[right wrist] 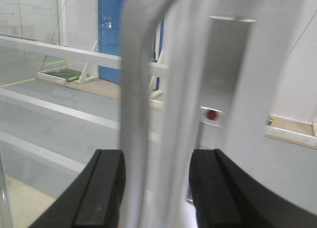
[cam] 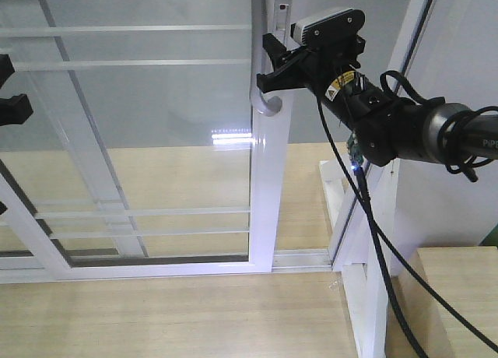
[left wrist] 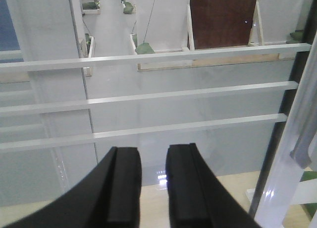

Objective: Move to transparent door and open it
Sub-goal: 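Pull the handle with the right gripper, sliding the door open partway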

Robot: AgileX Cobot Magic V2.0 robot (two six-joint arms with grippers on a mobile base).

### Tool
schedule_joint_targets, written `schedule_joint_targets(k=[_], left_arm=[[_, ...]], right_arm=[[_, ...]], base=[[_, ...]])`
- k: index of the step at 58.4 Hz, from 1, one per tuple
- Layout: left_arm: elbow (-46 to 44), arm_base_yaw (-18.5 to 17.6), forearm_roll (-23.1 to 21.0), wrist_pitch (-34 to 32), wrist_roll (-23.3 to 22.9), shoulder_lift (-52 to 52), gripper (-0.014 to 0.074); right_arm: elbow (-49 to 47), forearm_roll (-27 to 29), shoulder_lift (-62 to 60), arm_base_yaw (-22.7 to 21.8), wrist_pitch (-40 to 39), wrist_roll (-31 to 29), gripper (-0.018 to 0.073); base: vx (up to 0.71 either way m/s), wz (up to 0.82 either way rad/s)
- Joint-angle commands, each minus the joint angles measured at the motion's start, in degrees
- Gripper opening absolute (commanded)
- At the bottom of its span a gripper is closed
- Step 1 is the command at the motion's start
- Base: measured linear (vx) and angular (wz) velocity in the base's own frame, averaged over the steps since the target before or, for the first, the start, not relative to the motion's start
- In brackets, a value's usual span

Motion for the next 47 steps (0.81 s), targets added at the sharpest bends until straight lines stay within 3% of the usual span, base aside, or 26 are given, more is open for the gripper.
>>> schedule_joint_targets(k=[1,14,24,31,41,47], left_arm=[[-2.01,-0.34,-0.21,-4.72,-0.51,-0.33,0.0307],[-2.01,-0.81,-0.21,-4.66,-0.46,2.78,0.0307],[-2.01,-3.58,1.26,-8.48,-0.45,9.27,0.0307],[-2.01,-7.08,4.39,-14.8,-0.7,14.75,0.0307],[-2.43,-9.66,4.32,-28.86,-3.77,24.14,0.0307],[-6.23,-9.66,5.15,-30.54,-7.28,29.68,0.0307]], right_arm=[[-1.75,0.28,-4.16,-0.72,-1.89,-0.62,0.0382],[-1.75,0.68,-8.94,-1.35,7.8,-4.16,0.0382],[-1.75,0.68,-13.35,-1.35,12.6,-6.64,0.0382],[-1.75,0.68,-15.61,-1.35,14.12,-7.92,0.0382],[-1.75,0.68,-16.53,-1.35,14.07,-10.16,0.0382],[-1.75,0.68,-16.53,-1.35,14.78,-10.55,0.0382]], base=[[0.0,0.0],[0.0,0.0],[0.0,0.0],[0.0,0.0],[0.0,0.0],[0.0,0.0]])
